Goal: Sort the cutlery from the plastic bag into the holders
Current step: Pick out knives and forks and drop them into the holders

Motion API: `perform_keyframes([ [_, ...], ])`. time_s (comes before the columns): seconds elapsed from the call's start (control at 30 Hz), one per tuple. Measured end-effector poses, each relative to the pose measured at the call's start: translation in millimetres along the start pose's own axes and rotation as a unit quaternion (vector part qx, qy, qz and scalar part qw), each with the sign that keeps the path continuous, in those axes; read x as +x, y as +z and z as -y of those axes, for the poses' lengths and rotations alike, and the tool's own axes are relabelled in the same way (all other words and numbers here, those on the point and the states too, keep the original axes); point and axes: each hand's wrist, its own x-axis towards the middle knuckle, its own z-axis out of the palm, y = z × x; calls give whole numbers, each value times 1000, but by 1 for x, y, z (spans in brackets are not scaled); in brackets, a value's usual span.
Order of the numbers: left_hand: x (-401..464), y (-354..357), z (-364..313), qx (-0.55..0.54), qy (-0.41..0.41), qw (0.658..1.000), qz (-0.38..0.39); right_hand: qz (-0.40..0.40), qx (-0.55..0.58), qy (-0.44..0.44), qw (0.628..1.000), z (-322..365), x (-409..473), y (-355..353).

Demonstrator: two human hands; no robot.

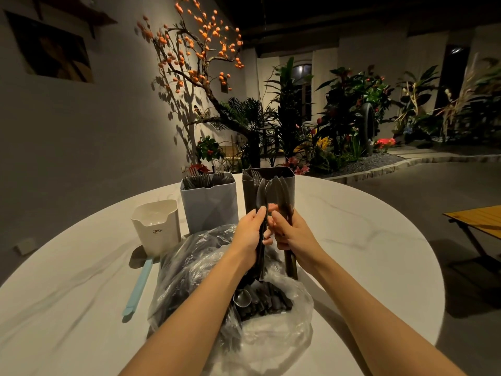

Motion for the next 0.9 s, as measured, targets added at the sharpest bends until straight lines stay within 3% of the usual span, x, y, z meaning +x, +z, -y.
perform_keyframes([
  [0.3,-5,2,1,14,-1,1000,2,-45,-7,22,999,-3,3,-2],
  [0.47,-7,6,0,91,6,996,16,-47,36,44,997,-3,3,-6],
  [0.9,-12,13,0,163,13,985,49,-99,68,62,991,-5,6,-13],
])
